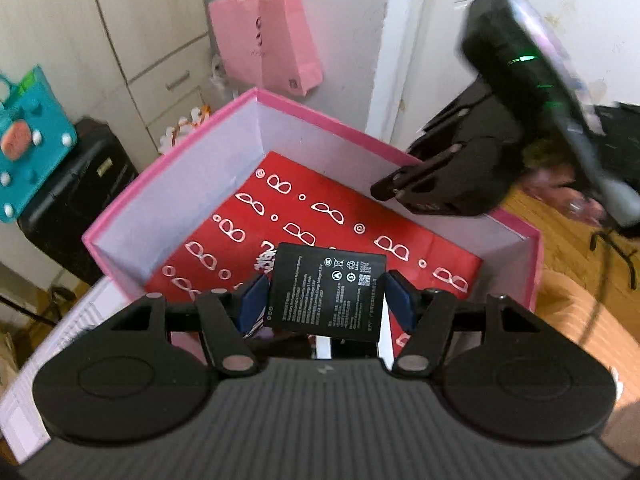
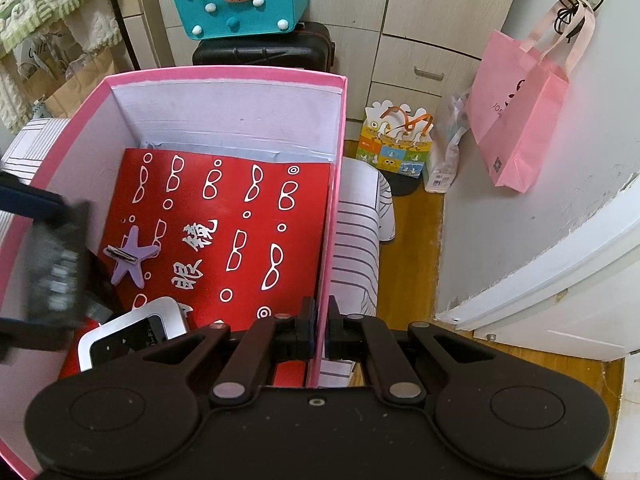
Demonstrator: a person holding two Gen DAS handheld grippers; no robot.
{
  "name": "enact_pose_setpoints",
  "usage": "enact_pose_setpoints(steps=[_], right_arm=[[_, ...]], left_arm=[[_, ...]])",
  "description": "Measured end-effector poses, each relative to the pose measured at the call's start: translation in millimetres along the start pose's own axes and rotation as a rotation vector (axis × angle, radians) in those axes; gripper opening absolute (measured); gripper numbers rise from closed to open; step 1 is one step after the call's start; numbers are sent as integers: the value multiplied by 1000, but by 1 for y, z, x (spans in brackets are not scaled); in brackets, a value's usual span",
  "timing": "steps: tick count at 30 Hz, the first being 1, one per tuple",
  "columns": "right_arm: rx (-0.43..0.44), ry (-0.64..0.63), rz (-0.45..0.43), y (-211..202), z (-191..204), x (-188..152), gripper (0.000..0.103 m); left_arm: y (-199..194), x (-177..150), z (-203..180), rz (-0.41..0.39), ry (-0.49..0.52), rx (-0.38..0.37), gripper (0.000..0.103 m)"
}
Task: Organize rigid objects
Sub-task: 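Carry the black battery into the pink box and open the left tool, then move the left tool to the cream plastic clip and grasp it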
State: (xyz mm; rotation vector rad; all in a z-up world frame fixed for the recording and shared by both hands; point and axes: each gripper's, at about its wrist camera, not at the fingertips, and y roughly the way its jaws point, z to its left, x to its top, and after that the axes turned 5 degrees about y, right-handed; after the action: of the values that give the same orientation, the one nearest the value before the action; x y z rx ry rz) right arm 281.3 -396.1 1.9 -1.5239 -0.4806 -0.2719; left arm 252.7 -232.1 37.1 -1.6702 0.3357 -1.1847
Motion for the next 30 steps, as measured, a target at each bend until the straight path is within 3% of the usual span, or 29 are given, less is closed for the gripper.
enact_pose_setpoints(steps=[3, 9, 14, 20, 25, 30], right_arm=[[5, 4, -2, 0, -1, 0, 7], [14, 0, 8, 3, -1, -4, 7], [15, -8, 1, 2, -1, -5, 7], [18, -9, -13, 2, -2, -4, 6], [16, -8, -16, 2, -1, -2, 6], [18, -4, -13, 2, -2, -2, 6]], left_arm=[[18, 2, 0, 42, -12, -12, 61], [-16, -8, 6, -48, 10, -17, 61], [-64, -38, 36, -112, -29, 48, 61], [-101, -82, 88, -104, -125, 183, 61], [-91, -119, 104, -50, -145, 206, 62], [-66, -144, 83, -49, -58, 177, 63]])
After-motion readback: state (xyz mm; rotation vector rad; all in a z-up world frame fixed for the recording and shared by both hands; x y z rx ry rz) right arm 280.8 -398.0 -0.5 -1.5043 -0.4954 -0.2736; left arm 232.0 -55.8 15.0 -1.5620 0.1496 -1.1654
